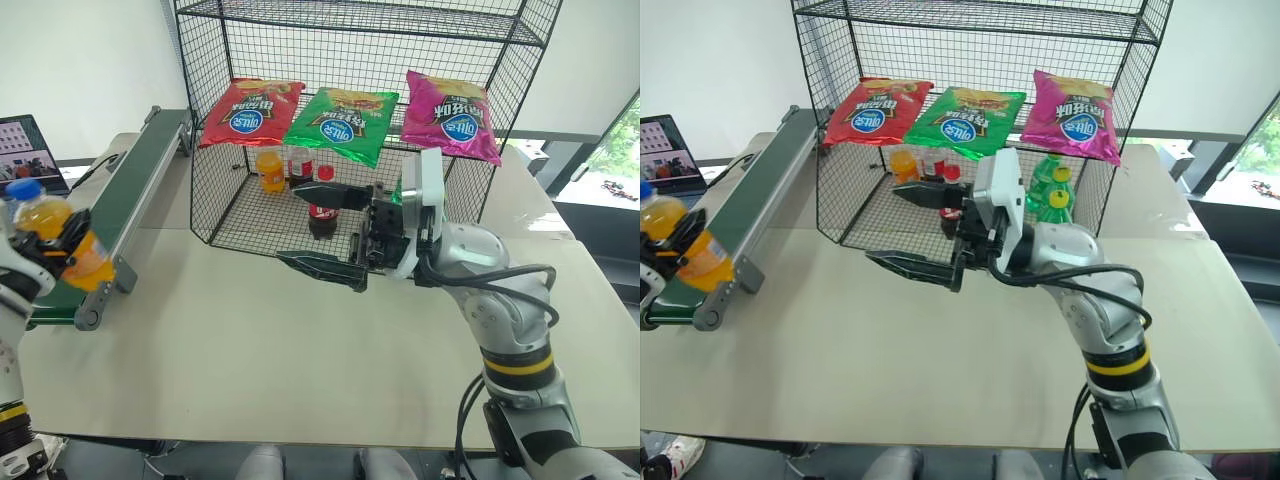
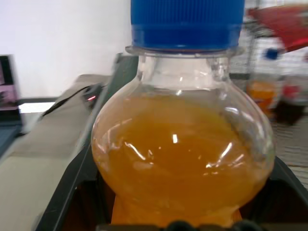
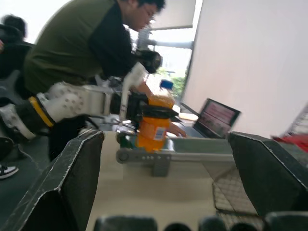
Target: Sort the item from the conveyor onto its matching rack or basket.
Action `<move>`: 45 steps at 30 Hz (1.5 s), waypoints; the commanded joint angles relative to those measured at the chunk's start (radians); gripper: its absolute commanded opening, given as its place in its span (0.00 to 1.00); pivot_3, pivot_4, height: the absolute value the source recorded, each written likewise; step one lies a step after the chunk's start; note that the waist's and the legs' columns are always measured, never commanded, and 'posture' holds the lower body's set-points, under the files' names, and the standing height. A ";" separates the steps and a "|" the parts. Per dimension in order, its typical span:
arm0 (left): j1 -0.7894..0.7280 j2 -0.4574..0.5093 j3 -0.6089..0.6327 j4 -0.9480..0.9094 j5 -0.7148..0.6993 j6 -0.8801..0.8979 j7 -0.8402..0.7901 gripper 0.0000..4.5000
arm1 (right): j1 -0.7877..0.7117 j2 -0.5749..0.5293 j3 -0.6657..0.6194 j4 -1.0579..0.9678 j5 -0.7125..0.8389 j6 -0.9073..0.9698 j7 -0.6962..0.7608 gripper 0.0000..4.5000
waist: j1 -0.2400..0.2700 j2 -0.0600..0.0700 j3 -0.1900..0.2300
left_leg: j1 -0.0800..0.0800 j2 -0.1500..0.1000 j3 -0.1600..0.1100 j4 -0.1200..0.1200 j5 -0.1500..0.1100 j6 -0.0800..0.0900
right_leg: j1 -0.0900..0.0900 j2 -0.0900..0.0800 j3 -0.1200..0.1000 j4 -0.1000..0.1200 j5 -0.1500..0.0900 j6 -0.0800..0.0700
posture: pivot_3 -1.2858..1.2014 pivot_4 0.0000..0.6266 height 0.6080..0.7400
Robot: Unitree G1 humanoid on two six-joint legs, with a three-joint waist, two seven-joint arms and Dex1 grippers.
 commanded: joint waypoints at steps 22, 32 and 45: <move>-0.721 -0.464 -0.461 0.991 0.401 -0.732 0.044 0.57 | 0.232 0.017 0.012 -0.296 -0.262 0.173 -0.484 1.00 | 0.000 0.004 0.001 | -0.002 -0.002 0.000 0.002 0.000 0.001 | 0.001 0.001 0.001 -0.003 0.000 0.001 | 0.52 0.24 0.98; -0.850 -0.514 -0.437 1.367 0.494 -0.952 0.201 0.57 | 0.237 0.024 -0.018 -0.345 -0.244 0.232 -0.503 1.00 | -0.005 0.004 0.001 | -0.002 -0.002 0.000 0.002 0.000 0.001 | 0.001 0.001 0.001 -0.002 0.000 0.002 | 0.52 0.24 0.98; -0.824 -0.517 -0.395 1.412 0.517 -0.927 0.237 0.80 | 0.222 0.026 -0.039 -0.355 -0.222 0.260 -0.508 1.00 | -0.003 0.004 0.001 | 0.000 -0.002 0.000 0.002 0.000 0.001 | 0.002 0.001 0.001 -0.001 -0.001 0.004 | 0.52 0.24 0.98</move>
